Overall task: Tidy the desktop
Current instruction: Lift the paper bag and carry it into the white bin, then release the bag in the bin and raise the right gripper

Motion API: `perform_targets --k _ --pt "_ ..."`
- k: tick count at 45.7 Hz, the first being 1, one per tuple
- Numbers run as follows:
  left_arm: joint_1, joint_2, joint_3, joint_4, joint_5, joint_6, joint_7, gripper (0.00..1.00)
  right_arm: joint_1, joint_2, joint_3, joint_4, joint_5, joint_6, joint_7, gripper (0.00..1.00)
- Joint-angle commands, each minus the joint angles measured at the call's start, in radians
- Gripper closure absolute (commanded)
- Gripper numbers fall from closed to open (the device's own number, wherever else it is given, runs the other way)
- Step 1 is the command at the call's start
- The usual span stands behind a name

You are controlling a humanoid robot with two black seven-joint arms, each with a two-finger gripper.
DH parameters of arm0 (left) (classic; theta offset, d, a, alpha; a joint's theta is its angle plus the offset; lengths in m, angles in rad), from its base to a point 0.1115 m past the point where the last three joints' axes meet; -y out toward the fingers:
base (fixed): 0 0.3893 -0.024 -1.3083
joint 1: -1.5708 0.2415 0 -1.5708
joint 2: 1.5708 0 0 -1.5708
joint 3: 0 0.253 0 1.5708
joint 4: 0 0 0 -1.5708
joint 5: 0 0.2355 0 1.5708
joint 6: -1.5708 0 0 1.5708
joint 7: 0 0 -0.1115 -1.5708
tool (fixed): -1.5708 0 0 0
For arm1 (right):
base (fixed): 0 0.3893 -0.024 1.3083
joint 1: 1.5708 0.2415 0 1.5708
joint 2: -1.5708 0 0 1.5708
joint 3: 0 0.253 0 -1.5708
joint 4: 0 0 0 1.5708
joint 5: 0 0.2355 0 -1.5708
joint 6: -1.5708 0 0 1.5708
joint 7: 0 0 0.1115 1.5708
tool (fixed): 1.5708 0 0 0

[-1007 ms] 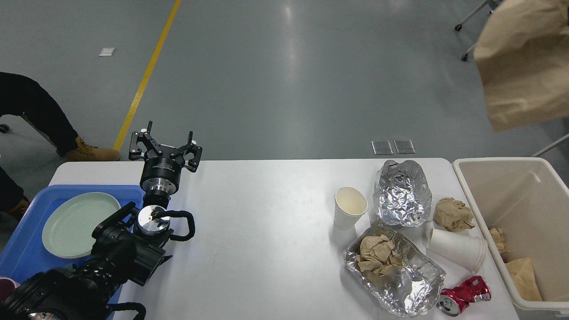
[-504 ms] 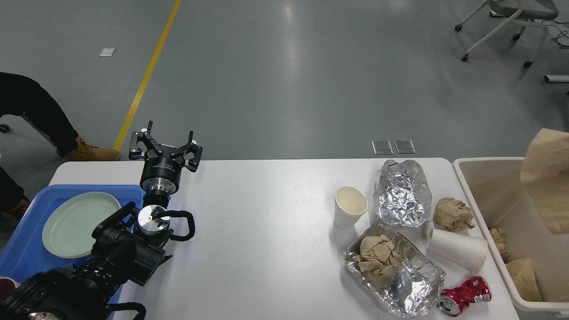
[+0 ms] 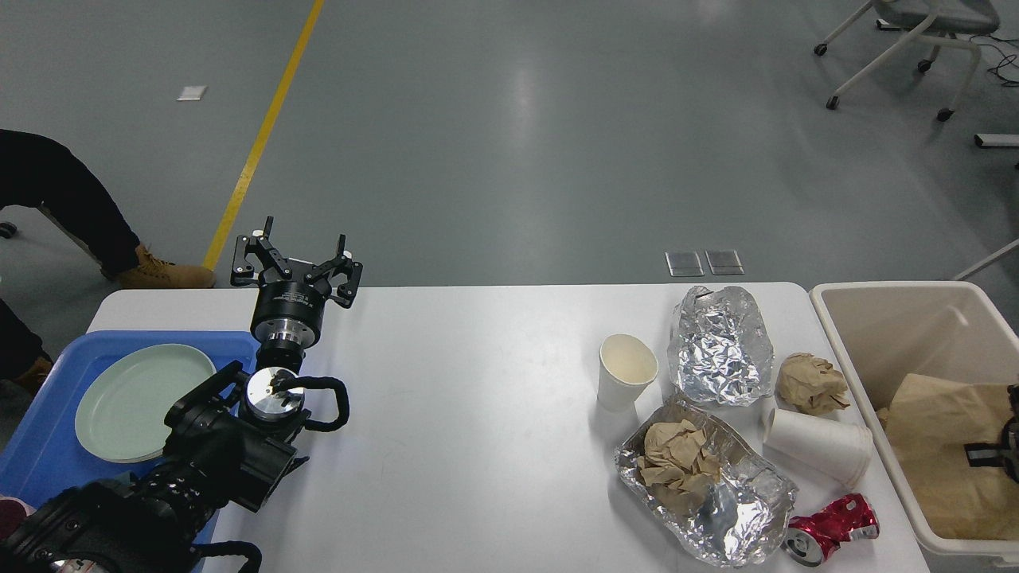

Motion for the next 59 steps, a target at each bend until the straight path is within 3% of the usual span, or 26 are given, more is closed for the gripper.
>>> perform_targets --k 1,15,16,19,21,29,39,45,50,59 --pt "0.000 0.000 0.001 0.000 0.000 0.000 0.000 0.03 -0.026 0.018 0.027 0.000 0.000 -0.006 0.001 1.00" --pt "0.003 0.002 0.001 0.000 0.000 0.000 0.000 0.03 -0.074 0.063 0.090 -0.006 0.001 -0.013 0.001 1.00" --pt "0.003 0.002 -0.001 0.000 0.000 0.000 0.000 0.03 -0.074 0.063 0.099 -0.011 0.006 -0.015 0.002 0.93" --pt "0.003 0.000 0.001 0.000 0.000 0.000 0.000 0.03 -0.074 0.055 0.136 -0.037 0.013 -0.018 0.005 0.57" --pt "0.003 0.000 -0.001 0.000 0.000 0.000 0.000 0.03 -0.075 0.054 0.159 -0.055 0.015 -0.024 0.005 0.38" --pt "0.003 0.000 -0.001 0.000 0.000 0.000 0.000 0.03 -0.065 0.034 0.179 -0.061 0.016 -0.030 0.005 0.00" --pt "0.003 0.002 -0.001 0.000 0.000 0.000 0.000 0.03 0.047 -0.041 0.180 -0.009 0.019 -0.007 0.007 0.00" --pt "0.003 0.002 0.001 0.000 0.000 0.000 0.000 0.03 0.211 -0.081 0.156 0.067 0.018 0.023 0.004 0.00" --pt "0.003 0.002 -0.001 0.000 0.000 0.000 0.000 0.03 0.414 -0.090 0.114 0.135 0.018 0.158 0.002 0.00" --pt "0.003 0.000 -0.001 0.000 0.000 0.000 0.000 0.03 0.779 -0.051 0.081 0.233 0.018 0.520 0.004 0.00"
